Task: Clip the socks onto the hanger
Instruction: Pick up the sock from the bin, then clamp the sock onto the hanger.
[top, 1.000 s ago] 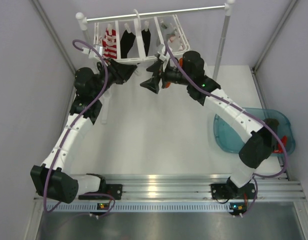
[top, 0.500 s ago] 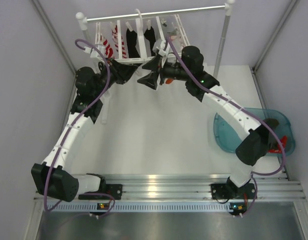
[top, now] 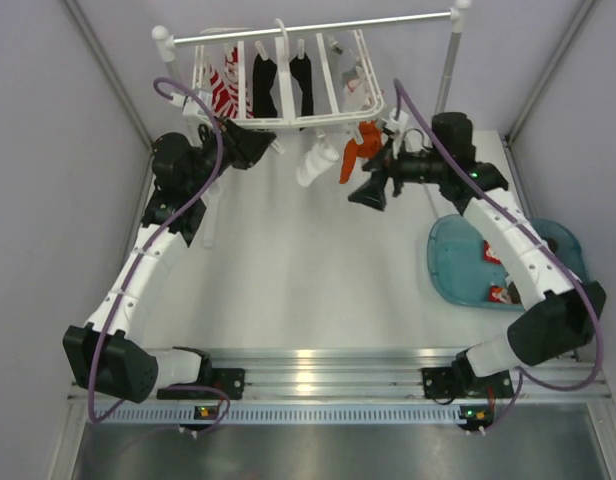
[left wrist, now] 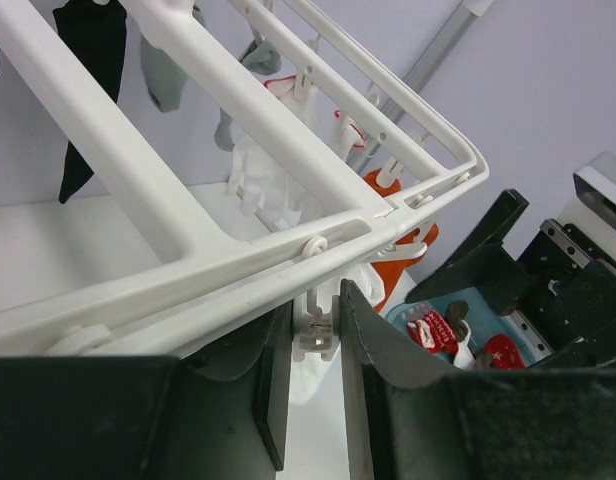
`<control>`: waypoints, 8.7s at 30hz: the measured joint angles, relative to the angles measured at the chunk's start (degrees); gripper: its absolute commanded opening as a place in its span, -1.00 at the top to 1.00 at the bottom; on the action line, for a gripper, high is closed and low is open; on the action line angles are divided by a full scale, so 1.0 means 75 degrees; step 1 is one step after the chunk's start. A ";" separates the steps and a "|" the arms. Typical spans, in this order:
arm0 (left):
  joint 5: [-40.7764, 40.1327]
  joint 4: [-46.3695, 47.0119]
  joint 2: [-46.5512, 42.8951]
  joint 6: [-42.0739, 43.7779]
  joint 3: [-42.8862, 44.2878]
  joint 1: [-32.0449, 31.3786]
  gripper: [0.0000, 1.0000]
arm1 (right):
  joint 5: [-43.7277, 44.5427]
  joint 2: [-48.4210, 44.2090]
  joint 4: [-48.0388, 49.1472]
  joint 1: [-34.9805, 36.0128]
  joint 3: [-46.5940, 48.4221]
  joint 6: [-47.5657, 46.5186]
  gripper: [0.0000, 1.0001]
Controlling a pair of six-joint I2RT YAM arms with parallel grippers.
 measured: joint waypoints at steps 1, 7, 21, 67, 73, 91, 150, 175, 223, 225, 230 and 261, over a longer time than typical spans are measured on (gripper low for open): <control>0.0012 0.0000 0.0000 0.0003 0.0000 -0.0003 1.00 | -0.0009 -0.0323 -0.0440 -0.0356 -0.0286 -0.0283 -1.00; 0.0061 -0.0003 0.0050 0.0009 0.0009 -0.0003 1.00 | -0.0169 -0.1480 -0.3494 -0.3485 -0.0901 -0.2949 -0.98; 0.0239 -0.0023 0.0070 0.0029 0.0023 0.0000 1.00 | 0.2739 0.0542 -0.5097 -0.7985 -0.1163 -0.5184 0.08; 0.0291 -0.0017 0.0070 0.0184 0.0026 0.0000 1.00 | 0.3529 0.0169 -0.2509 -0.8734 -0.2646 -0.3404 1.00; 0.0291 -0.0020 0.0067 0.0204 0.0026 0.0000 1.00 | 0.2774 -0.0283 -0.3124 -0.8734 -0.1521 -0.4301 1.00; 0.0289 -0.0023 0.0067 0.0201 0.0026 0.0000 1.00 | 0.0251 -0.0318 -0.3404 -0.7982 -0.3471 -0.1958 1.00; 0.1212 0.0752 0.0484 -0.2218 0.0026 0.0087 1.00 | 0.3057 0.1413 1.2630 0.1920 -0.4672 -0.5068 1.00; 0.1352 0.1064 0.0484 -0.2809 -0.0134 0.0219 1.00 | 0.3273 0.1475 1.2767 0.2104 -0.4363 -0.4747 1.00; 0.1460 0.1110 0.0484 -0.3042 -0.0254 0.0277 1.00 | 0.3258 0.1807 1.2817 0.2331 -0.3928 -0.4753 1.00; 0.1466 0.1113 0.0484 -0.3048 -0.0262 0.0277 1.00 | 0.3264 0.1868 1.2814 0.2355 -0.3870 -0.4753 1.00; 0.1469 0.1116 0.0484 -0.3069 -0.0265 0.0277 1.00 | 0.3273 0.1912 1.2817 0.2381 -0.3844 -0.4753 1.00; 0.1279 0.0370 -0.0414 -0.1839 -0.0959 0.0367 -0.96 | 0.3424 0.1923 1.2820 0.2439 -0.3733 -0.4779 0.57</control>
